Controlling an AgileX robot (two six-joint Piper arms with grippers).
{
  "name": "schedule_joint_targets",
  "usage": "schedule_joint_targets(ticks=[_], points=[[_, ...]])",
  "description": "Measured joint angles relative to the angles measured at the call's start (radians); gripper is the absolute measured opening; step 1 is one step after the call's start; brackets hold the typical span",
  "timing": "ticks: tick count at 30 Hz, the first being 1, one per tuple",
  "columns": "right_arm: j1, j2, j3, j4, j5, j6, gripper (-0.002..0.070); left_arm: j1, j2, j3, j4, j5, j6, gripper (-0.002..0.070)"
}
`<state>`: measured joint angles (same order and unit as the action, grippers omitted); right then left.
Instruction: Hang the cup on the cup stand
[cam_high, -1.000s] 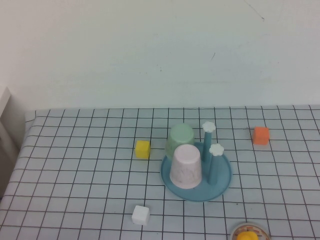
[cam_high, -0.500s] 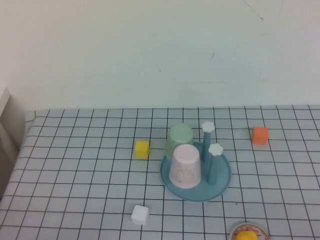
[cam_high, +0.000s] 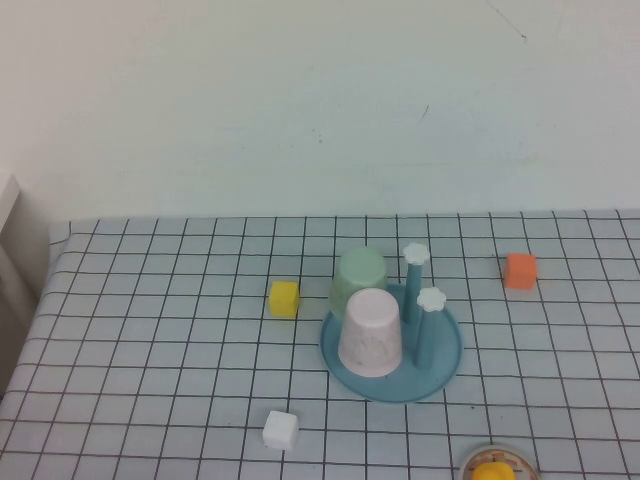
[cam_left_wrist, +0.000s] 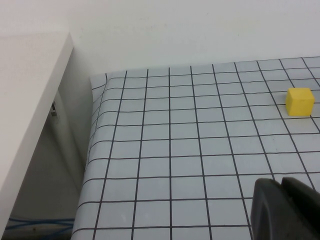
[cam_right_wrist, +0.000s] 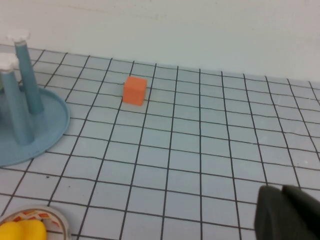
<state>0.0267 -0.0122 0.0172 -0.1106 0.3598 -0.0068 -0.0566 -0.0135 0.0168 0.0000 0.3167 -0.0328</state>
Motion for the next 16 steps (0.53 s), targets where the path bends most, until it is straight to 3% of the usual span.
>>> schedule_joint_targets(ticks=[16], points=[[0.0,0.0,0.0,-0.02,0.006,0.062,-0.0001,0.0,0.0,0.0,0.0,0.0,0.0,-0.0001]])
